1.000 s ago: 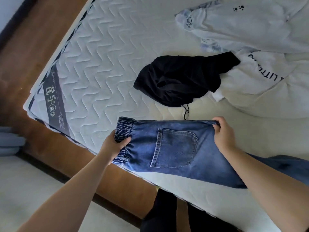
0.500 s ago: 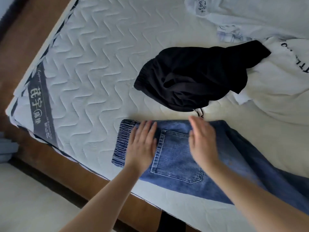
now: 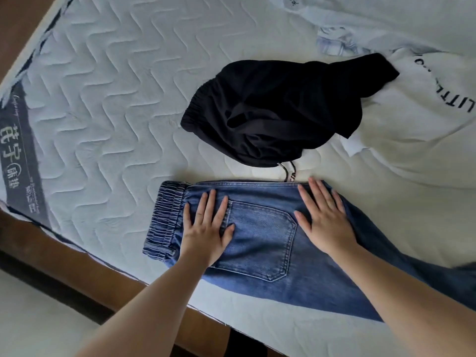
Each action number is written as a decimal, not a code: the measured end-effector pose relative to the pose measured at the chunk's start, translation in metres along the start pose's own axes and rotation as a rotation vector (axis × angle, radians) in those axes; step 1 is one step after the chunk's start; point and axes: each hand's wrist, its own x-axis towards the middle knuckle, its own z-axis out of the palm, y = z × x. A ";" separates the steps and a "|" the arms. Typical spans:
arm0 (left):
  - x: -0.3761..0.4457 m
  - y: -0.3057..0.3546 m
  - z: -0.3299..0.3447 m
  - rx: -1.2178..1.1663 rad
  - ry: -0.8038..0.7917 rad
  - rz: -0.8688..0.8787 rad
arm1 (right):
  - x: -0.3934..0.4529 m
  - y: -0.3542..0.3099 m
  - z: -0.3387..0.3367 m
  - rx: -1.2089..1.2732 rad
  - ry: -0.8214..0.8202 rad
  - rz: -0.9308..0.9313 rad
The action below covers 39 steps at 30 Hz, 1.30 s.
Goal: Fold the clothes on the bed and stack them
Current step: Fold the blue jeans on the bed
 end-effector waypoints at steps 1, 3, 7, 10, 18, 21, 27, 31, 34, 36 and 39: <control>0.001 0.001 0.000 0.007 -0.011 -0.008 | -0.001 0.003 -0.001 -0.004 -0.007 -0.004; 0.002 0.002 -0.002 0.038 -0.059 -0.029 | 0.000 0.002 -0.003 -0.001 -0.018 -0.009; 0.005 0.008 -0.016 0.112 -0.139 -0.052 | -0.003 -0.002 -0.015 0.030 -0.046 -0.011; 0.000 0.026 -0.035 0.084 -0.098 -0.071 | -0.030 0.006 -0.027 0.026 0.035 -0.023; -0.022 0.180 -0.074 -0.125 -0.098 0.387 | -0.191 0.099 -0.024 0.080 0.029 0.236; -0.031 0.245 -0.081 -0.138 -0.070 0.612 | -0.255 0.145 -0.017 0.076 -0.008 0.351; -0.041 0.340 -0.071 0.062 -0.176 0.873 | -0.349 0.225 0.013 0.037 -0.252 0.666; -0.049 0.386 -0.063 0.150 -0.187 0.910 | -0.374 0.269 0.027 0.139 -0.264 0.871; -0.055 0.413 -0.058 0.219 -0.149 0.872 | -0.382 0.290 0.032 0.133 -0.283 0.788; -0.059 0.428 -0.056 0.275 -0.162 0.828 | -0.386 0.297 0.032 0.111 -0.267 0.681; -0.061 0.442 -0.057 0.363 -0.208 0.756 | -0.402 0.304 0.026 0.096 -0.161 0.570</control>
